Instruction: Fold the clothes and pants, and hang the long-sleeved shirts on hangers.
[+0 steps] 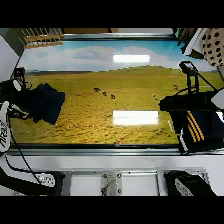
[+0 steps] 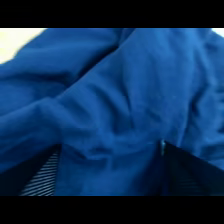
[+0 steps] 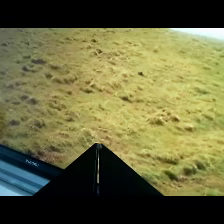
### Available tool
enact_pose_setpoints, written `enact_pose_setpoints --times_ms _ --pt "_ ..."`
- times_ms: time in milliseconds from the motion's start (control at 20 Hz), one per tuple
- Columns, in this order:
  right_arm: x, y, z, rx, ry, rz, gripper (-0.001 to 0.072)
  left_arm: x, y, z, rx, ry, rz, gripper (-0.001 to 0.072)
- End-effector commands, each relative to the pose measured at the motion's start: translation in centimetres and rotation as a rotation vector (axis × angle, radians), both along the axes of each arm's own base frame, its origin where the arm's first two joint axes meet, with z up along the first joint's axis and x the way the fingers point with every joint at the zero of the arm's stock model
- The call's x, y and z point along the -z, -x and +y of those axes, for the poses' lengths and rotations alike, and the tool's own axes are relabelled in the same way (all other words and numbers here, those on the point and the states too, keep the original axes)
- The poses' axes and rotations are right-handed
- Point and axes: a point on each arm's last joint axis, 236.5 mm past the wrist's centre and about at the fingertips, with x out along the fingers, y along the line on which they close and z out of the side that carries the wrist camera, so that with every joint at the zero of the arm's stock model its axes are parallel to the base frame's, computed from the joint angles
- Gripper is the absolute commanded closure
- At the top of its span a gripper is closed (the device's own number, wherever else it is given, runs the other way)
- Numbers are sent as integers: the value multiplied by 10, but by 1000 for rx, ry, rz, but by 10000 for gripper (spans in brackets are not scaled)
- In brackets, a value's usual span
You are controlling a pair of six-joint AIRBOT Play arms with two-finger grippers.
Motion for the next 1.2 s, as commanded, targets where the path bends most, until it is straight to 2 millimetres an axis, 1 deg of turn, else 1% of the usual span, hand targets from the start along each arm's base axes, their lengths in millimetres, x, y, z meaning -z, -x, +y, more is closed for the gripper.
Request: enact_pose_setpoints --times_ms 0,50,100,150,200,250,300,350,400,450,500,550,600,650,700,750,850,950,1000,1050,1100,1150 --pt "0 0 0 0 0 1 692 33 7 -7 4 26 80 129" --pt "0 0 0 0 0 1 692 32 8 -11 10 28 86 387" --pt "0 0 0 -1 0 1 692 26 8 -16 18 28 83 623" --pt "0 0 0 0 0 1 692 15 4 -21 27 25 62 700" --pt "0 0 0 -1 0 1 692 -3 -2 -31 39 28 20 700" --pt "0 0 0 -1 0 1 692 -25 -7 -44 59 30 -27 700" --pt "0 0 0 -1 0 1 692 -51 -12 -63 83 47 -79 700" --pt "0 0 0 0 0 1 692 -76 -12 -87 113 71 -119 700" --pt "0 0 0 -1 0 1 692 -100 -8 -119 158 105 -147 700" --pt "0 0 0 -1 0 1 692 -118 0 -151 212 139 -157 700" --pt "0 0 0 -1 0 1 692 -133 12 -188 279 170 -151 700" --pt "0 0 0 -1 0 1 692 -143 26 -222 350 192 -136 700" --pt "0 0 0 -1 0 1 692 -151 42 -259 435 209 -116 700" --pt "0 0 0 -1 0 1 692 -155 58 -292 515 219 -101 700" --pt "0 0 0 -1 0 1 692 -157 75 -326 601 224 -95 699" --pt "0 -1 0 1 -1 -2 692 -155 91 -358 684 229 -88 700" --pt "-1 -3 0 5 -3 -12 692 -141 123 -413 825 238 -62 700" --pt "-2 -3 1 5 -5 -12 692 -120 150 -455 893 263 -40 697" --pt "-1 -3 0 5 -4 -13 692 -110 158 -470 912 272 -30 496" --pt "-2 -8 -3 16 7 -32 691 -103 160 -481 919 278 -25 92" --pt "-3 -12 -8 27 26 -48 690 -100 158 -484 893 283 -15 19" --pt "-1 -14 -15 33 56 -54 690 -101 151 -481 862 290 -4 21"
